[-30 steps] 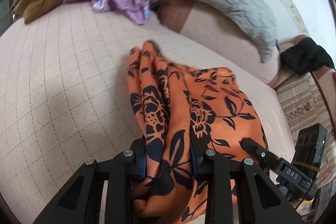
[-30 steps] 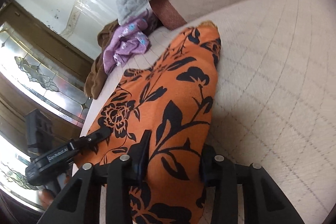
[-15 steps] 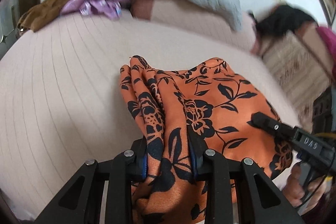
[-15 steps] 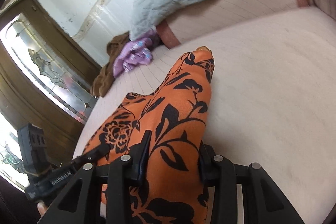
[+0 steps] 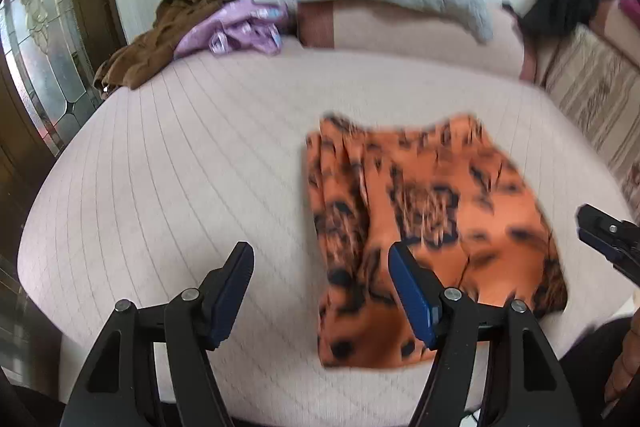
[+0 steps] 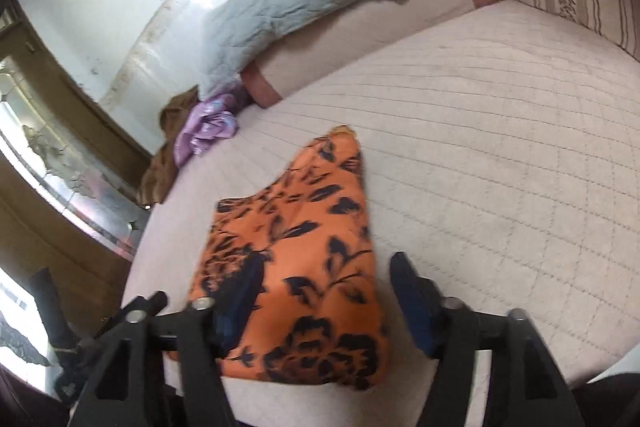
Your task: Fold small clothes
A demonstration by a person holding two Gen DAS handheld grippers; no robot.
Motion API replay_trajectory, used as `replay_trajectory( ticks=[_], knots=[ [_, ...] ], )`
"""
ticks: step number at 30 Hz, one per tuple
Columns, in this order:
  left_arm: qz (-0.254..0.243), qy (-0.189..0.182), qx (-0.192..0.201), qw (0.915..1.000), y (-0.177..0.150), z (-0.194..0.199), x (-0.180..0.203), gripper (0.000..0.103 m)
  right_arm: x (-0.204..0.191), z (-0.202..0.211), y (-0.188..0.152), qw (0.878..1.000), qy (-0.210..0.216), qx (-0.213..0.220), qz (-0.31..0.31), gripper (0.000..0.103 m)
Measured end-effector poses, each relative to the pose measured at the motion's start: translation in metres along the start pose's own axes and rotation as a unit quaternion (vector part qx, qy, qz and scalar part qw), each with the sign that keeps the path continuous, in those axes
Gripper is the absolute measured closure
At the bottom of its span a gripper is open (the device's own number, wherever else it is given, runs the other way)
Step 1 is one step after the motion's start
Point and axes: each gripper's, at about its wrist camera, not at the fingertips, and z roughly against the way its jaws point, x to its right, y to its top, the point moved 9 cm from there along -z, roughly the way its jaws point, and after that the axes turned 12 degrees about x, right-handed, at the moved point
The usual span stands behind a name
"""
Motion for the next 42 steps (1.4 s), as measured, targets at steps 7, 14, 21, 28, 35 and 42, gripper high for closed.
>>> replay_trajectory(
  ticks=[7,14,21,28,35,42],
  knots=[
    [-0.050,0.039,-0.028,0.9976,-0.018,0.002,0.001,0.032,-0.020,-0.016,-0.039,0.995,-0.049,-0.055,0.074,0.065],
    [-0.036,0.053,0.109,0.9920,0.048,0.118,0.005,0.019,-0.062,0.076,0.009,0.995,0.006,0.044,0.085,0.039],
    [-0.051,0.084,0.193,0.9763,0.090,0.208,0.013,0.003,-0.107,0.179,0.034,0.977,0.011,0.142,0.158,0.035],
    [-0.044,0.074,0.228,0.9698,0.111,0.253,0.012,0.002,-0.116,0.227,0.038,0.966,-0.018,0.178,0.187,0.034],
    [-0.044,0.083,0.249,0.9640,0.120,0.270,0.010,0.002,-0.121,0.237,0.035,0.960,-0.024,0.187,0.207,0.034],
    [-0.046,0.092,0.253,0.9620,0.126,0.268,0.003,0.002,-0.128,0.232,0.032,0.957,-0.025,0.185,0.221,0.034]
  ],
)
